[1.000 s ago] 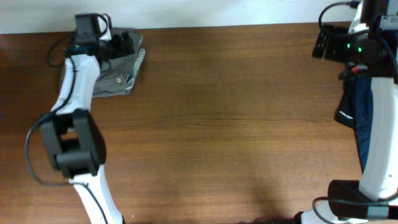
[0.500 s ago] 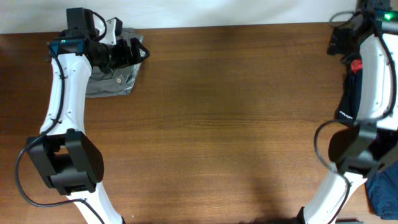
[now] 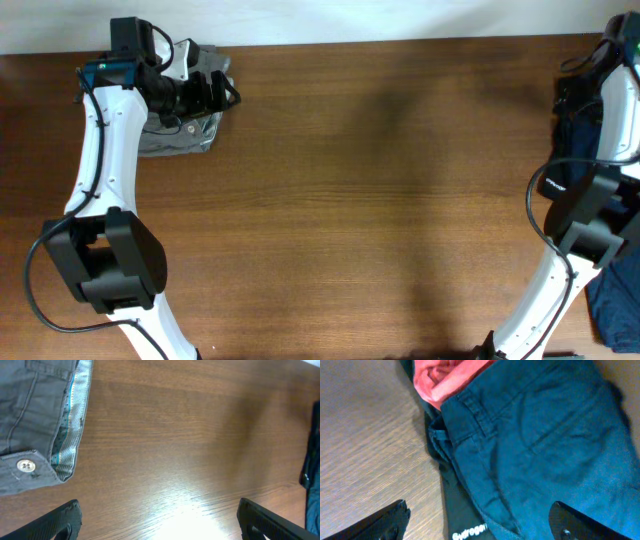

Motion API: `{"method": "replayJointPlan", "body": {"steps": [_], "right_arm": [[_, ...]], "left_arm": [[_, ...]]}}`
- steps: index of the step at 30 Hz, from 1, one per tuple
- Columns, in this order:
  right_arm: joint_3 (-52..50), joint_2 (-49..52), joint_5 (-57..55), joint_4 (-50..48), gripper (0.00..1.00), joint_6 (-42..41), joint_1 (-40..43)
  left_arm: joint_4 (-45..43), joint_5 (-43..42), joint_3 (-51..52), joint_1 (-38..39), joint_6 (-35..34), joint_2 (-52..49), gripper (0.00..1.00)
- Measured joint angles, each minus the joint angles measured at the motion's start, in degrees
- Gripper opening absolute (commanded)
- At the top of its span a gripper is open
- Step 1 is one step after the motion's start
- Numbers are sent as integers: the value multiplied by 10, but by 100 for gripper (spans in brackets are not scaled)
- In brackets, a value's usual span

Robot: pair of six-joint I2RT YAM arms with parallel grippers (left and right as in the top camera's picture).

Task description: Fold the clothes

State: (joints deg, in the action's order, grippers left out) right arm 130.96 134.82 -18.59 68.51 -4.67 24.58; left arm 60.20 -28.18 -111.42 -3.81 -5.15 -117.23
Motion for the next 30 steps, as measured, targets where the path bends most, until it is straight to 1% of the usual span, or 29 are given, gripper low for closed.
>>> {"method": "replayJointPlan", "body": {"steps": [6,13,24,25,27,29,30], "right_arm": [[0,39,0,-20,93,20,7],[0,54,-10,-44,93,41,8],[0,83,-16,-48,92,52,35],[0,86,-16,-50,91,52,38],[0,88,-16,-54,85,53,42],[0,89,-15,-56,74,55,43],[0,89,-16,-57,66,58,43]], "left_arm": [[2,12,11,0,0,0,99],[5,22,11,0,0,0,99],[5,28,11,0,0,0,99],[5,28,11,0,0,0,99],[5,28,11,0,0,0,99],[5,28,11,0,0,0,99],[5,28,11,0,0,0,99]]}}
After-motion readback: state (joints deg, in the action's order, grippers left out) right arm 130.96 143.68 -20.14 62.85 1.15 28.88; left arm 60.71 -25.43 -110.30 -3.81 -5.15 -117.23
